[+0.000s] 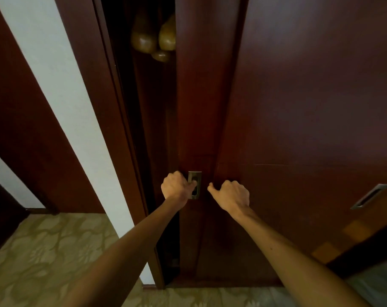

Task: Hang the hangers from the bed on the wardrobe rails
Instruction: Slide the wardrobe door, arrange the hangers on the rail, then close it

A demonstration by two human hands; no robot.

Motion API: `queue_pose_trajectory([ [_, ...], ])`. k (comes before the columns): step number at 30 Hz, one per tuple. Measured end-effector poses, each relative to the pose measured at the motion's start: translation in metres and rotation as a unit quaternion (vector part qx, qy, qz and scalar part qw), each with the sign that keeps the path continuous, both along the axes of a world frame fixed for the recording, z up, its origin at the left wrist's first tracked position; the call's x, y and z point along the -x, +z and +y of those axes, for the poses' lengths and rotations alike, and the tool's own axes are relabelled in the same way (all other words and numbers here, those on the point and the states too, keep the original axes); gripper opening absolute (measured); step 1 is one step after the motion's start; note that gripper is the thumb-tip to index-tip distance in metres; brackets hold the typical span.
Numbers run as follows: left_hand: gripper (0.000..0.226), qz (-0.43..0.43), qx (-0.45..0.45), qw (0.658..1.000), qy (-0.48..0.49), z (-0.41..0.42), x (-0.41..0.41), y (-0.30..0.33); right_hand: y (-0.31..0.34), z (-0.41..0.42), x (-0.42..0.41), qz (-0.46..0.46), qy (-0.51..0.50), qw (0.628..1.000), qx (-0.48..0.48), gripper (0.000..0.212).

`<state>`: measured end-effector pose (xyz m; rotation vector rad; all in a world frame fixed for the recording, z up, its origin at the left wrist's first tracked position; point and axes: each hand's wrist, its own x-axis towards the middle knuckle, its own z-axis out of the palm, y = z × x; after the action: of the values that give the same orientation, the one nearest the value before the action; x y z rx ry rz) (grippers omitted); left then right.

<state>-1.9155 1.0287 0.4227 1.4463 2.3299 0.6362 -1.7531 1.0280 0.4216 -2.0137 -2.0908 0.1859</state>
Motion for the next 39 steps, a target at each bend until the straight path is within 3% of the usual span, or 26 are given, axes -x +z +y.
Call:
queue_pose_trajectory([
  [16, 0.043, 0.068, 0.006, 0.991, -0.118, 0.021, -0.069, 0.006, 0.003, 0.005, -0.079, -0.029, -0.037, 0.999, 0.002, 0.064],
  [26, 0.046, 0.115, 0.008, 0.977, -0.178, 0.029, -0.119, 0.011, -0.009, 0.025, -0.140, 0.001, -0.058, 0.998, 0.039, 0.073],
  [39, 0.036, 0.137, 0.016, 0.957, -0.256, 0.044, -0.192, 0.013, -0.012, 0.036, -0.216, 0.002, -0.058, 0.998, 0.039, 0.077],
])
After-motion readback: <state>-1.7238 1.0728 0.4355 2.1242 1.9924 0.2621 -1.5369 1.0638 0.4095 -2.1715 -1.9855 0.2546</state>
